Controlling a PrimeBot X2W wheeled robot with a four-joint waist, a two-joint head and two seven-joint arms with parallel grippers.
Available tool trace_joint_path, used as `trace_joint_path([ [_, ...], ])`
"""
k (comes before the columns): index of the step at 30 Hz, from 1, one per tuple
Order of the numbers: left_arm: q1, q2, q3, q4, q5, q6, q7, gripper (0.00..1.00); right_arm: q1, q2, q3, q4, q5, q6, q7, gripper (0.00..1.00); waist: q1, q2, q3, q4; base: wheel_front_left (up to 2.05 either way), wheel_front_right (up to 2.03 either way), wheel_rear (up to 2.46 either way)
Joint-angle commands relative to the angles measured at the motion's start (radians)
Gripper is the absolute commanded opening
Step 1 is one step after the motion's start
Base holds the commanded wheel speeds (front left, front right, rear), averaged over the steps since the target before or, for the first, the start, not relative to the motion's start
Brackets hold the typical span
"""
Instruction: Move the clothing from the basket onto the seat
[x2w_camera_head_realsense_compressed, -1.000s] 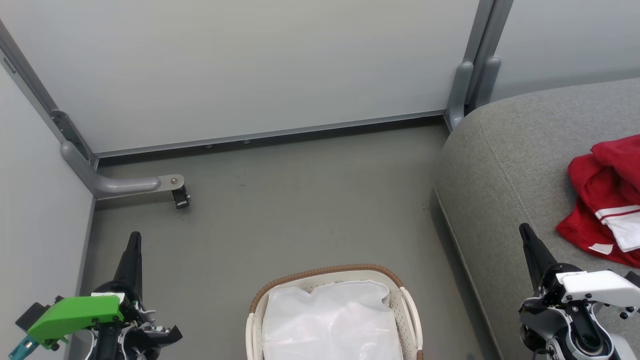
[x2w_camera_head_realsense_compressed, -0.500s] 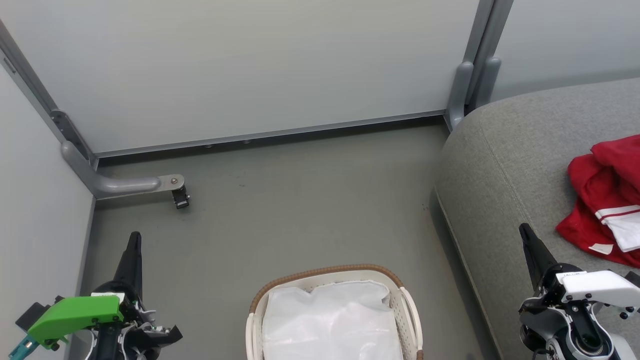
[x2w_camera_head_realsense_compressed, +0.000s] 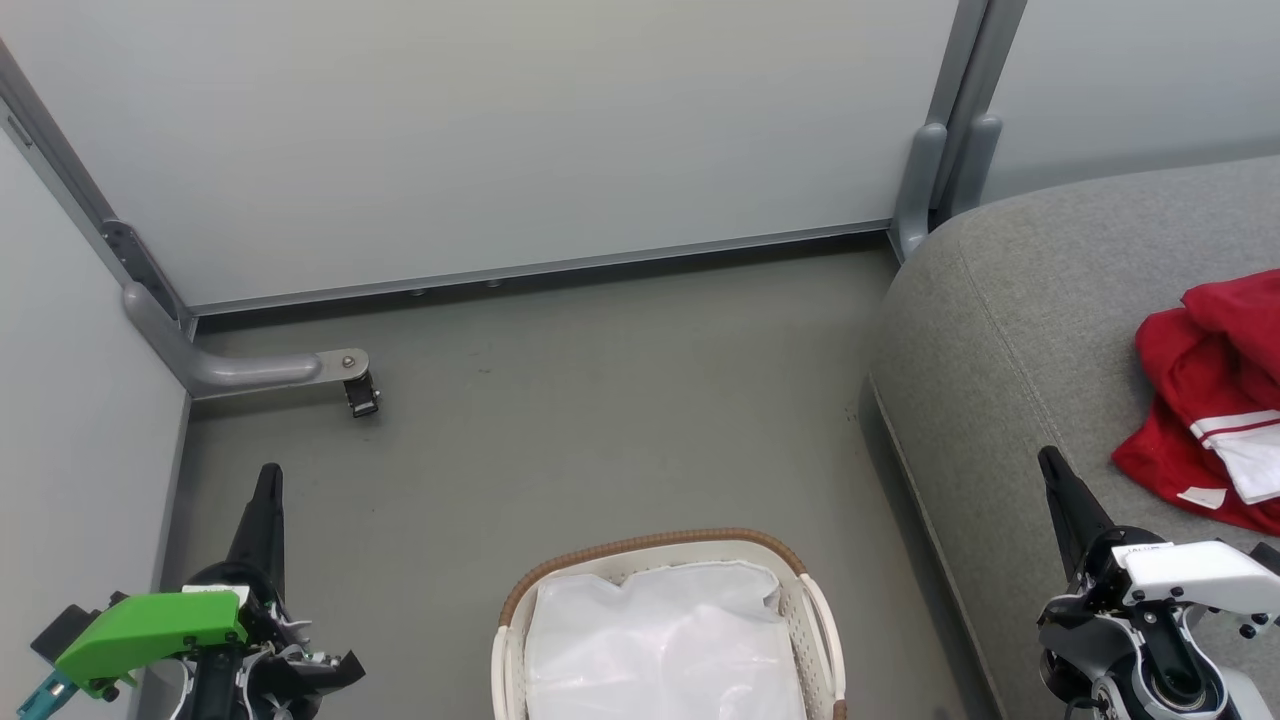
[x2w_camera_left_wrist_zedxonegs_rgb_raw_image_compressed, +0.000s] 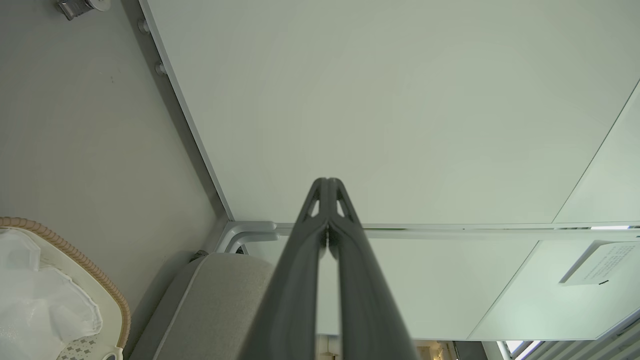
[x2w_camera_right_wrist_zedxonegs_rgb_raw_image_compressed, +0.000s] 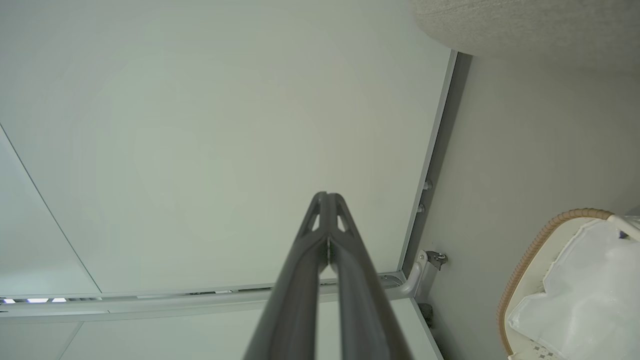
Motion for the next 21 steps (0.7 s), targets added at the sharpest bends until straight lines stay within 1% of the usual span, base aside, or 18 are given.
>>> trace_joint_path([
  [1, -0.012, 0.007, 0.002, -0.003, -0.004, -0.004, 0.004, 0.0, 0.009, -0.002, -0.001, -0.003, 0.004, 0.0, 0.002, 0.0, 0.0, 0.0049, 0.0, 0.0, 0.0, 0.0, 0.0],
  [21, -0.012, 0.007, 0.002, -0.003, -0.004, -0.004, 0.004, 0.0, 0.009, -0.002, -0.001, -0.003, 0.004, 0.0, 0.002, 0.0, 0.0, 0.0049, 0.0, 0.0, 0.0, 0.0, 0.0],
])
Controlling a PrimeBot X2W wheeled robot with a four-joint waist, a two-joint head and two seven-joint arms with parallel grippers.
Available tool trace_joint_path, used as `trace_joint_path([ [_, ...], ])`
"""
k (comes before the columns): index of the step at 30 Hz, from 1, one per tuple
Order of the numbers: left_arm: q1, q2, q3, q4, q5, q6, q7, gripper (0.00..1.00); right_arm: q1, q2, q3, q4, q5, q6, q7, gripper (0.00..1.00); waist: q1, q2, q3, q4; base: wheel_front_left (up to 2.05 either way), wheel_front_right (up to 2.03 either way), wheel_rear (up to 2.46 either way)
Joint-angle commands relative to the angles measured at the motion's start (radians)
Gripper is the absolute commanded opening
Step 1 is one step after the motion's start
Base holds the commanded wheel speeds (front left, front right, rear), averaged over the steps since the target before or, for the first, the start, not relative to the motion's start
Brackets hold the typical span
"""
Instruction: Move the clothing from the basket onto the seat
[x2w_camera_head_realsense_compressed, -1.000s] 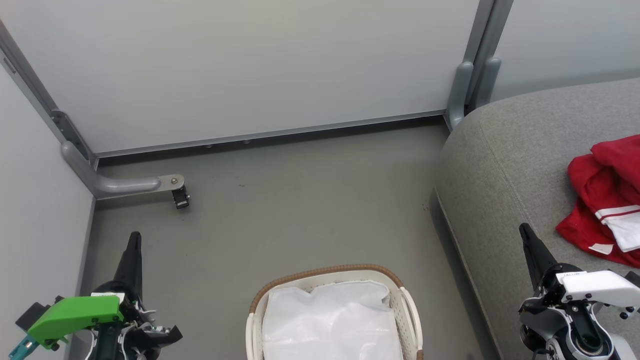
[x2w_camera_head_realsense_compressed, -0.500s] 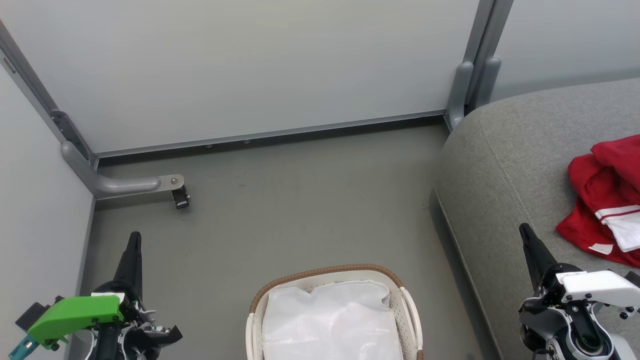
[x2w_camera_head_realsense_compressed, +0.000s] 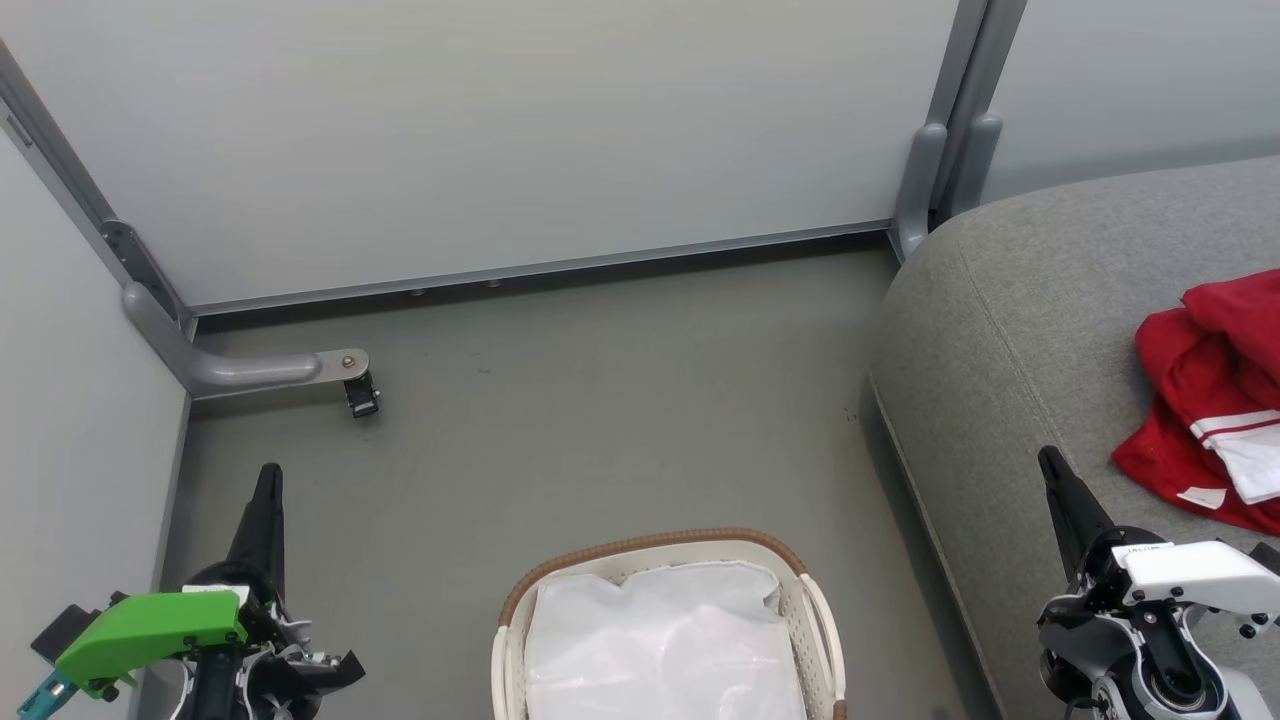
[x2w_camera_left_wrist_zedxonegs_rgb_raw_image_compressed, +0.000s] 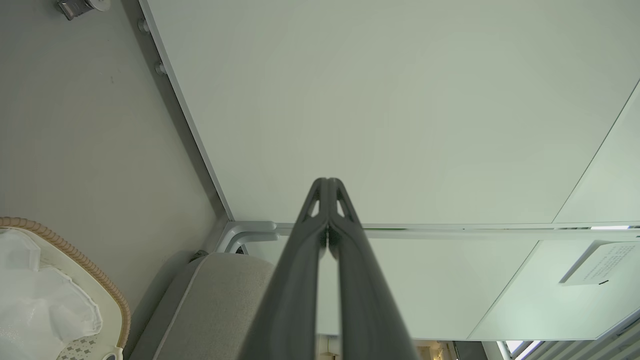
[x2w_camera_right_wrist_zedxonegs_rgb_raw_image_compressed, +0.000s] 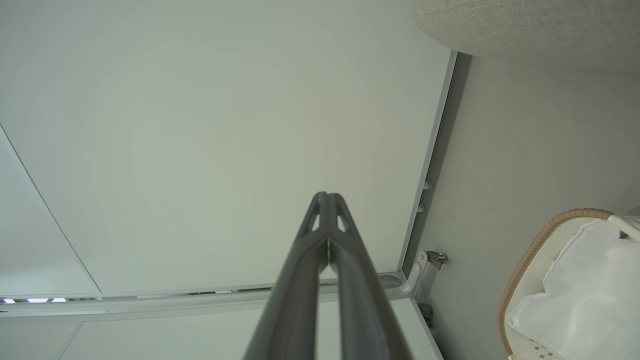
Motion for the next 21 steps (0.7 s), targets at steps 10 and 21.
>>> trace_joint_path([
  [10, -0.012, 0.007, 0.002, -0.003, -0.004, -0.004, 0.004, 0.0, 0.009, -0.002, -0.001, -0.003, 0.004, 0.0, 0.002, 0.0, 0.0, 0.0049, 0.0, 0.0, 0.0, 0.0, 0.0],
  [21, -0.012, 0.007, 0.002, -0.003, -0.004, -0.004, 0.004, 0.0, 0.009, -0.002, -0.001, -0.003, 0.004, 0.0, 0.002, 0.0, 0.0, 0.0049, 0.0, 0.0, 0.0, 0.0, 0.0],
])
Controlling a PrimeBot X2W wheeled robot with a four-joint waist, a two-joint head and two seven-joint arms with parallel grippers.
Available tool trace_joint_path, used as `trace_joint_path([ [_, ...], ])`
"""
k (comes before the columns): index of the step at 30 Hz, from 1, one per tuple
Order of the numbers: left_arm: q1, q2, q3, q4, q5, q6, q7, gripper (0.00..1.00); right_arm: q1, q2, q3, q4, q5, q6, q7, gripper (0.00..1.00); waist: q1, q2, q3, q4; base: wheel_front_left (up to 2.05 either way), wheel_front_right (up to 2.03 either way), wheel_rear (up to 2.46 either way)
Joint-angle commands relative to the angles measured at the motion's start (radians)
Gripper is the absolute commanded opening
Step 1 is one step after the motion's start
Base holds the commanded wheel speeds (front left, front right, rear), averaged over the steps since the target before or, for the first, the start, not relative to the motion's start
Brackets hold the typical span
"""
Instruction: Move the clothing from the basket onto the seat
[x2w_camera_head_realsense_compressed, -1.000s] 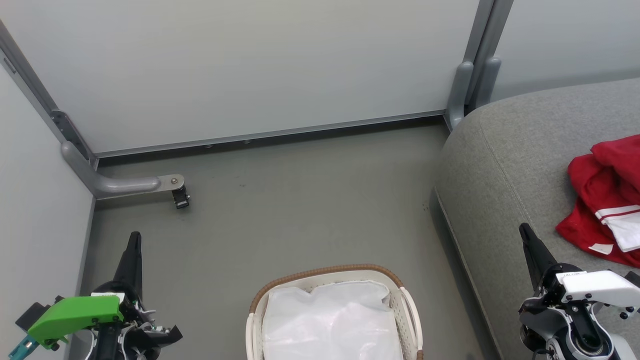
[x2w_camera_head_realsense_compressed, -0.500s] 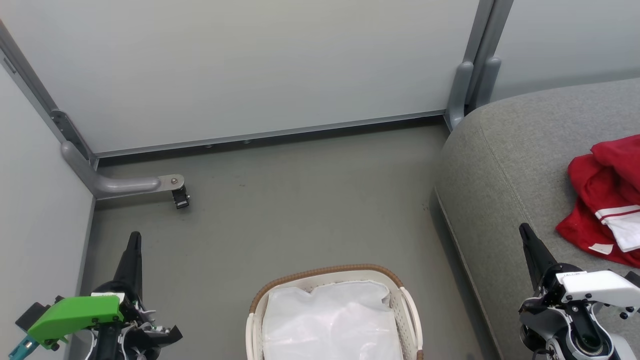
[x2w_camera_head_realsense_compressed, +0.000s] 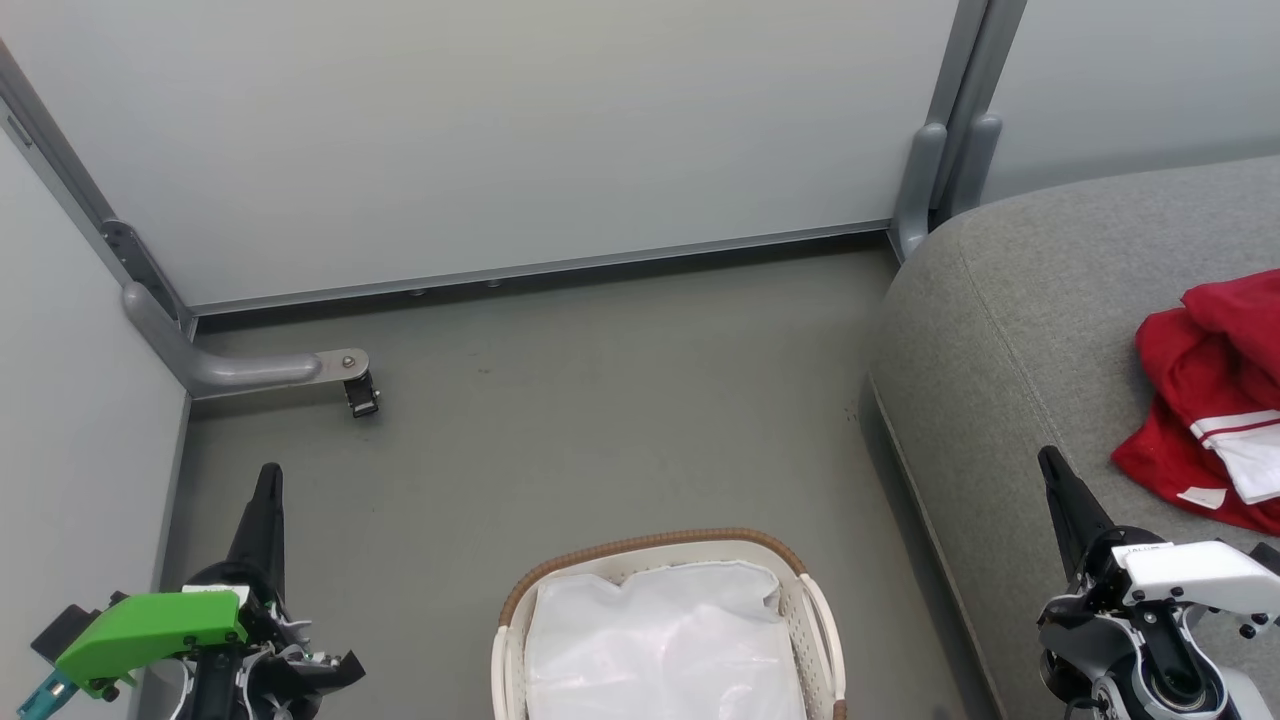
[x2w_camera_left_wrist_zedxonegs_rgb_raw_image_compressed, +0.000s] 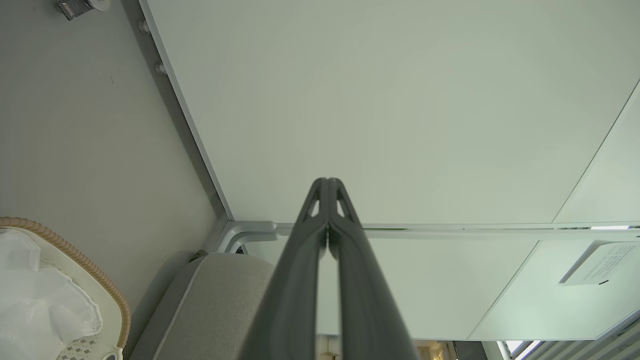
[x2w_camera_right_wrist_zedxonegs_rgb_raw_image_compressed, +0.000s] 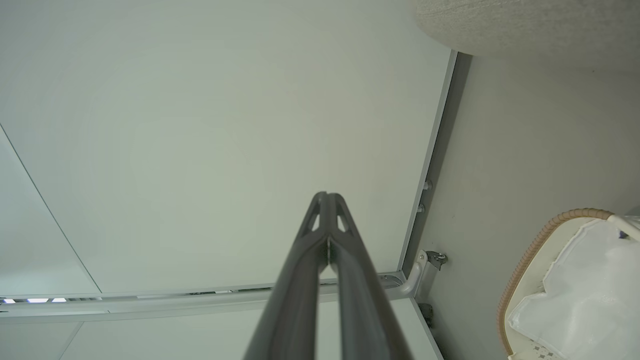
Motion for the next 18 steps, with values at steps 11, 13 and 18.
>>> trace_joint_path([
  [11, -0.012, 0.007, 0.002, -0.003, -0.004, -0.004, 0.004, 0.0, 0.009, -0.002, -0.001, -0.003, 0.004, 0.0, 0.002, 0.0, 0.0, 0.0049, 0.0, 0.0, 0.0, 0.0, 0.0],
  [13, -0.012, 0.007, 0.002, -0.003, -0.004, -0.004, 0.004, 0.0, 0.009, -0.002, -0.001, -0.003, 0.004, 0.0, 0.002, 0.0, 0.0, 0.0049, 0.0, 0.0, 0.0, 0.0, 0.0],
  [18, -0.012, 0.007, 0.002, -0.003, -0.004, -0.004, 0.004, 0.0, 0.009, -0.002, -0.001, -0.003, 0.004, 0.0, 0.002, 0.0, 0.0, 0.0049, 0.0, 0.0, 0.0, 0.0, 0.0],
])
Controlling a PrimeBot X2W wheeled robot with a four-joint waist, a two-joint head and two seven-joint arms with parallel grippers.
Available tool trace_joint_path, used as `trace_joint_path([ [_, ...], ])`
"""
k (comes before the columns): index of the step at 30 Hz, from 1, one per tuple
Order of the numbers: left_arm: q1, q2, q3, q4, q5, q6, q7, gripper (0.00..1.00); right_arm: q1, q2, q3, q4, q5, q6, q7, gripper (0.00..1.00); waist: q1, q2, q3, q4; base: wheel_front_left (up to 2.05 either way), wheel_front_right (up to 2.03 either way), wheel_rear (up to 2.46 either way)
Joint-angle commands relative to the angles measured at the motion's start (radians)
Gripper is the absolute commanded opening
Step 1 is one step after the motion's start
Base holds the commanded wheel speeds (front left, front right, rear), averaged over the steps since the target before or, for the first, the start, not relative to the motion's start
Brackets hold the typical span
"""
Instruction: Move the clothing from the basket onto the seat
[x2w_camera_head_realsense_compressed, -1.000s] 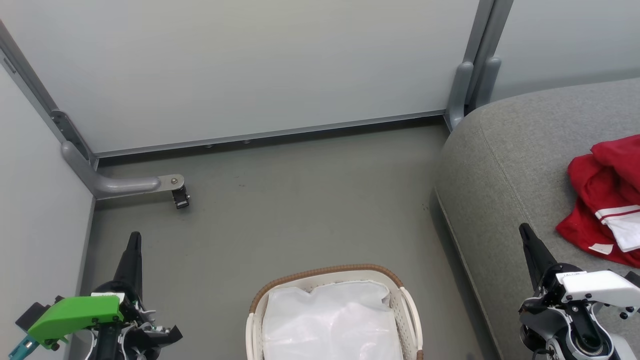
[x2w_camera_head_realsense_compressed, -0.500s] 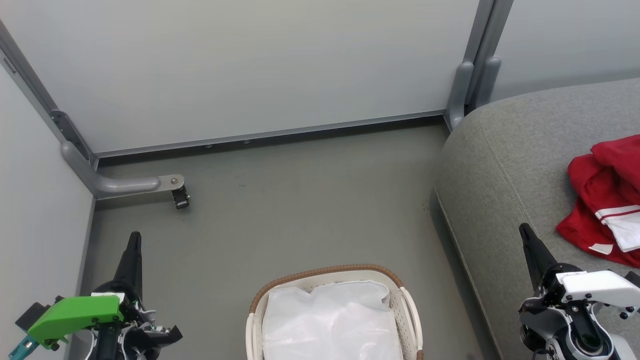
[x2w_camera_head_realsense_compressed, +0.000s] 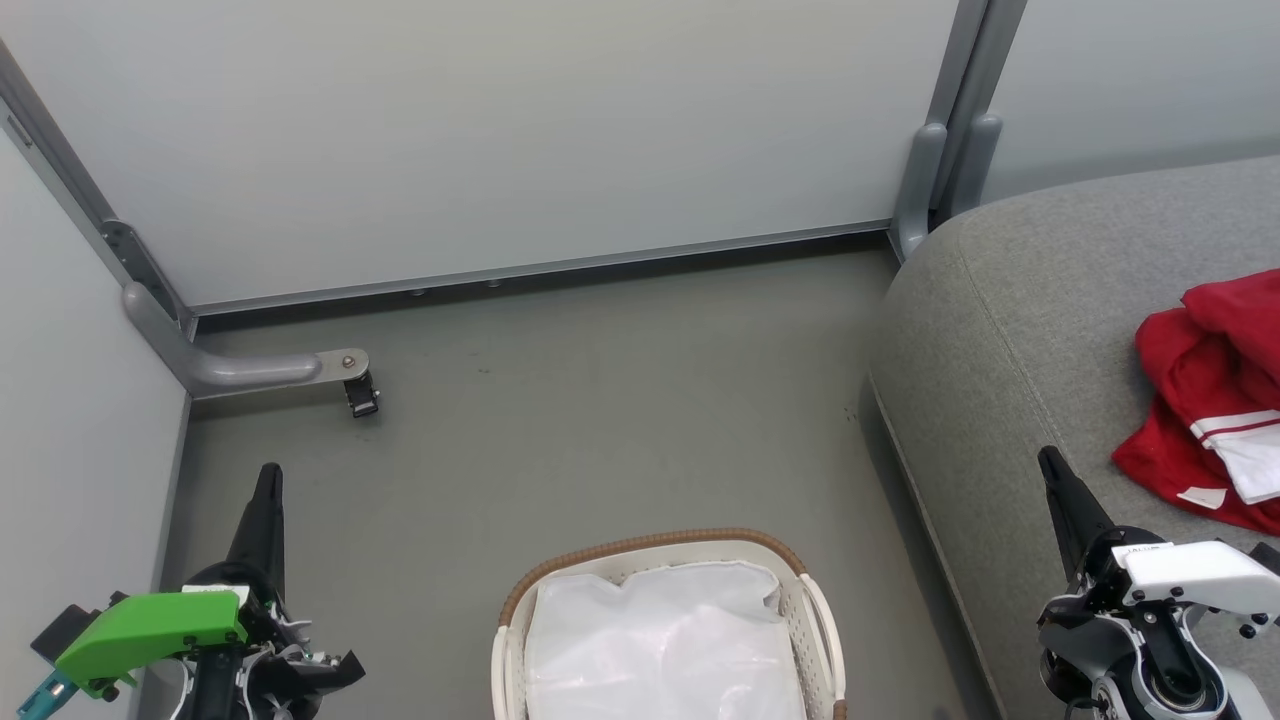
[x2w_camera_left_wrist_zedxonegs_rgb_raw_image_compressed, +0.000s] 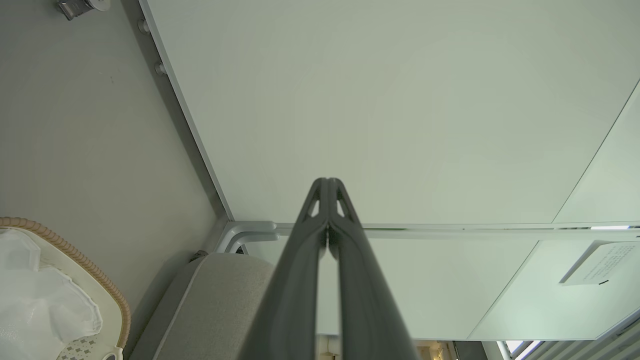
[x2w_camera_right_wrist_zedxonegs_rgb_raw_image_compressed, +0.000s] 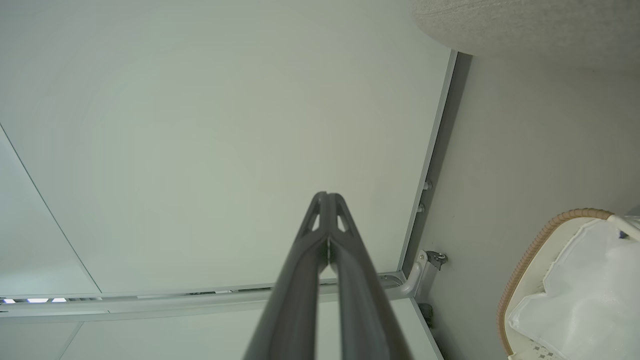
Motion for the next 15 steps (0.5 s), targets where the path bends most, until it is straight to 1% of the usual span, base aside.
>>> trace_joint_path([
  [1, -0.012, 0.007, 0.002, -0.003, -0.004, -0.004, 0.004, 0.0, 0.009, -0.002, -0.001, -0.003, 0.004, 0.0, 0.002, 0.0, 0.0, 0.0049, 0.0, 0.0, 0.0, 0.0, 0.0],
  [15, -0.012, 0.007, 0.002, -0.003, -0.004, -0.004, 0.004, 0.0, 0.009, -0.002, -0.001, -0.003, 0.004, 0.0, 0.002, 0.0, 0.0, 0.0049, 0.0, 0.0, 0.0, 0.0, 0.0],
])
